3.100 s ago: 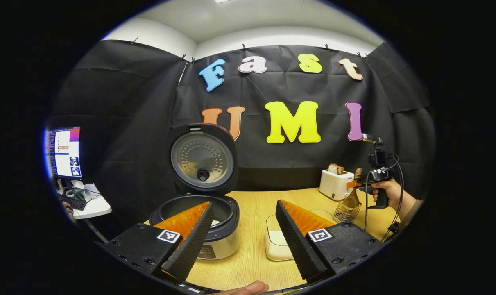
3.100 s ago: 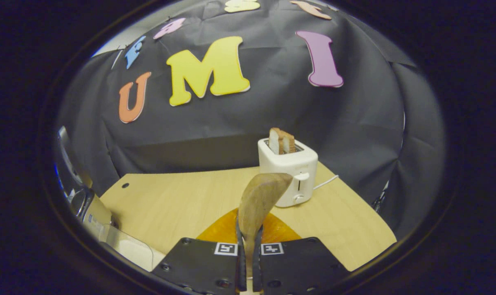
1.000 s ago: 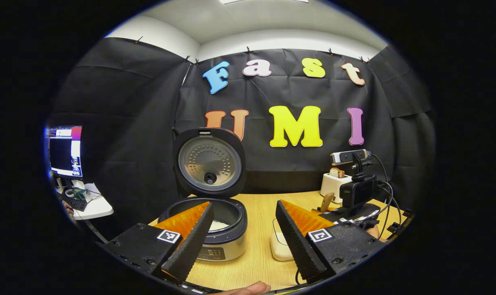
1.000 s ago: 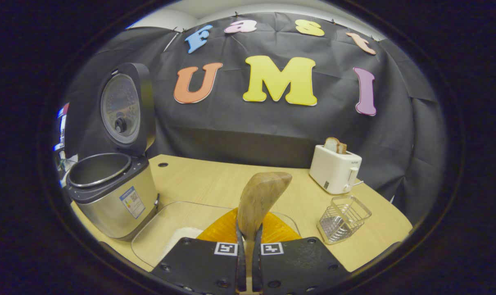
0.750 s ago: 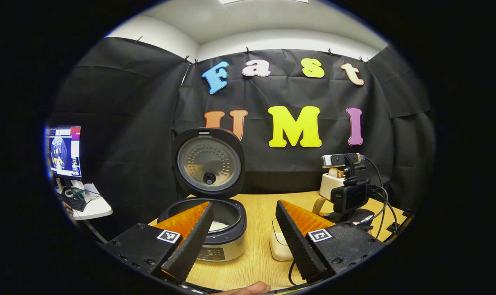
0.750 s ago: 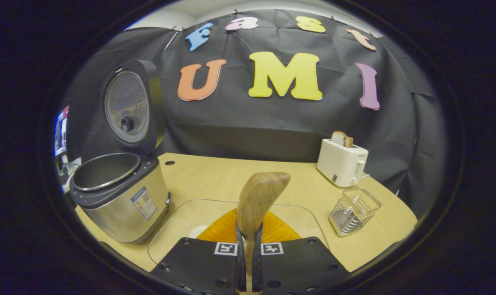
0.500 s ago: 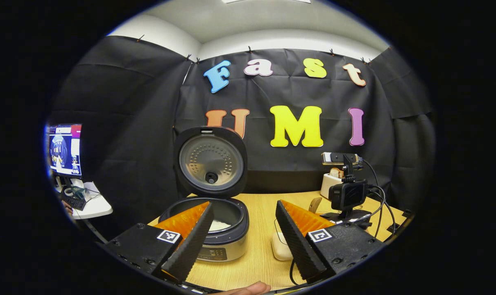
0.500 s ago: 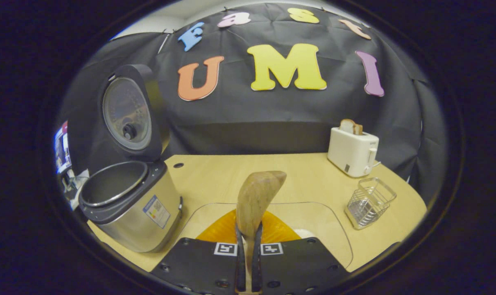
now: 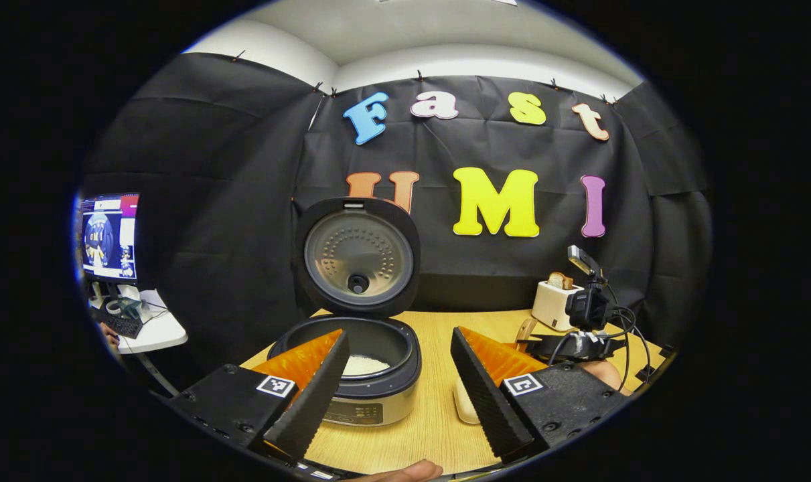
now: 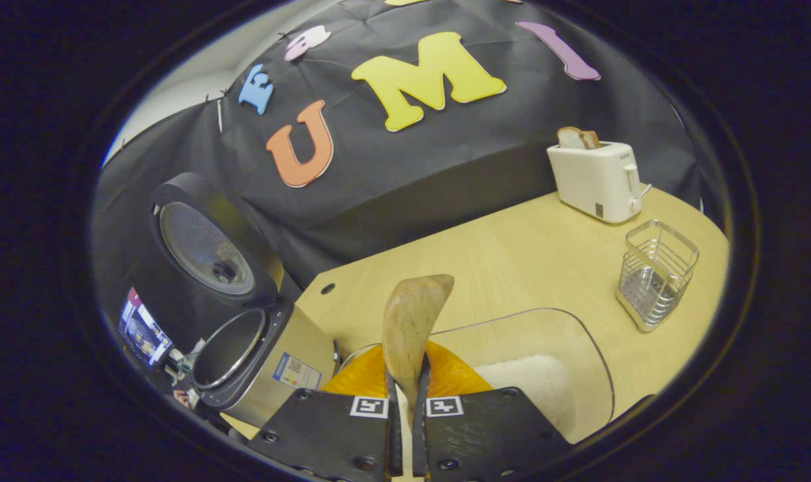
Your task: Close the left gripper, press the button to open the rice cooker; take a wooden spoon from the chopstick holder with the right hand, scoop a spoonful of rice and pour it into the rice cooker, then put the wooden spoon back into the chopstick holder.
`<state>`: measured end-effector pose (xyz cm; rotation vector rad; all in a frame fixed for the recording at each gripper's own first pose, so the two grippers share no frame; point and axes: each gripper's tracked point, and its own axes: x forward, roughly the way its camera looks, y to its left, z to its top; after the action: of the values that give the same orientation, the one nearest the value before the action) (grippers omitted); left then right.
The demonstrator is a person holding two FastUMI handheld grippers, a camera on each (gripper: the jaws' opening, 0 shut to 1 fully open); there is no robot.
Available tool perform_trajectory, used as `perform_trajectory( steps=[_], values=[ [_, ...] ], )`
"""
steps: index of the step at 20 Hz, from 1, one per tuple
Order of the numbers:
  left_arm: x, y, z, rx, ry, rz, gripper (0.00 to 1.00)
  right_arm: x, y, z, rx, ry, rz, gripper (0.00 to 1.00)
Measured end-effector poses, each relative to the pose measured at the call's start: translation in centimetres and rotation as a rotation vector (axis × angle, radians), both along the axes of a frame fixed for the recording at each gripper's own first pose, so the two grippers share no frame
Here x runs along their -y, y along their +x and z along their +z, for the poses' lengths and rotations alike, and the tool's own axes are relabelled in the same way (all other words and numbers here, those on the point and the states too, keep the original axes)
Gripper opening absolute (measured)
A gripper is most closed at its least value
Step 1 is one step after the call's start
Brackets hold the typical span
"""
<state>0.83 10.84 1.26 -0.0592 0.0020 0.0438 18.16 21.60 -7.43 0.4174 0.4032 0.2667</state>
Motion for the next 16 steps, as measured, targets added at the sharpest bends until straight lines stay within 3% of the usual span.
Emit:
perform_trajectory(
  steps=[5,10,16],
  values=[
    [0.1,0.2,-0.3,-0.013,-0.001,0.002,0.97,-1.7,-0.9,0.0,-0.04,0.16,0.091,0.06],
    [-0.1,0.3,-0.4,-0.013,-0.006,0.002,0.97,-1.2,-1.1,-0.8,-0.149,0.334,0.112,0.06],
    [-0.2,0.5,-0.8,-0.028,-0.015,0.005,0.97,-1.1,-1.2,-0.5,-0.197,0.386,0.109,0.06]
  ],
)
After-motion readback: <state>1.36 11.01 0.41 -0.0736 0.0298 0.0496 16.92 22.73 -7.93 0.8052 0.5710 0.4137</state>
